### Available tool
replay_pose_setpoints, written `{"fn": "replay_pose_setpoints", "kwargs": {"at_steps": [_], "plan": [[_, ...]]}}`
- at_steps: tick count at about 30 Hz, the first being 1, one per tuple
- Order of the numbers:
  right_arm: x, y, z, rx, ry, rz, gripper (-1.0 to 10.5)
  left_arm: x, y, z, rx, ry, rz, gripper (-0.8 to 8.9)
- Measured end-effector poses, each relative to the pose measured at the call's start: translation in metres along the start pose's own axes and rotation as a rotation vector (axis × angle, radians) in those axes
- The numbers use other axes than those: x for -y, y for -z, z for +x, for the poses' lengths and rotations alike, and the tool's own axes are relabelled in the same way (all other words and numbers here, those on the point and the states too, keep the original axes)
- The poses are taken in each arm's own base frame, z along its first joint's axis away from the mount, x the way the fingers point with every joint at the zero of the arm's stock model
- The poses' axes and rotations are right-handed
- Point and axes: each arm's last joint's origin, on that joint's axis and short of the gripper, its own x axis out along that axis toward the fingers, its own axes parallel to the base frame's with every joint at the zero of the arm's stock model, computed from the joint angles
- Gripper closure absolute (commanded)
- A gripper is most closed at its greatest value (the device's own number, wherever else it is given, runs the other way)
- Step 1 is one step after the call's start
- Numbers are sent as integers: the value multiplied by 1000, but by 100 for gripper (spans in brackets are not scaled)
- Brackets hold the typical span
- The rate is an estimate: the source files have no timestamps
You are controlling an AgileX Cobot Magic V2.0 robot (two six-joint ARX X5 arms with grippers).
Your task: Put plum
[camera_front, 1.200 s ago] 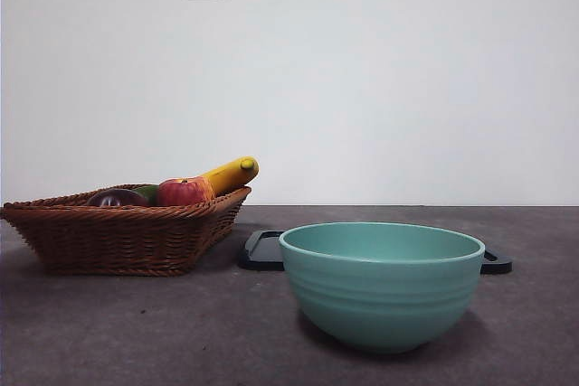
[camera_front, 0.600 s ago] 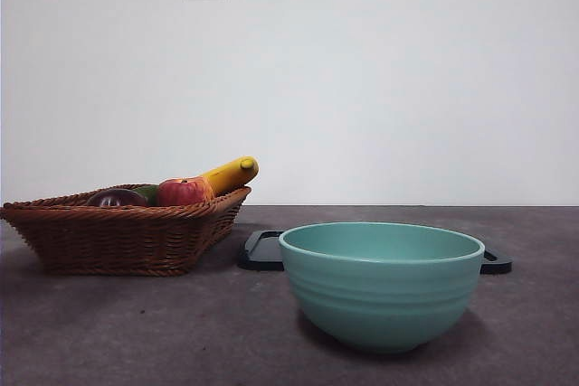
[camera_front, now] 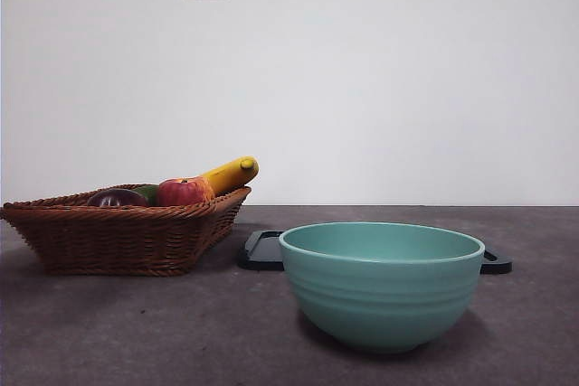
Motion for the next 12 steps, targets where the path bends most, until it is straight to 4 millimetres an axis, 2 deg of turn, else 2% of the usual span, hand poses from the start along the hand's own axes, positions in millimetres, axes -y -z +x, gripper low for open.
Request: {"fn": "replay_pose_setpoints", "kwargs": {"at_steps": [6, 12], "plan": [[0, 0, 0, 0, 0, 3, 548, -8, -12, 11, 4, -54, 3, 399], [0, 0, 0, 0, 0, 3, 548, -18, -33, 34, -25, -100, 12, 404]]}}
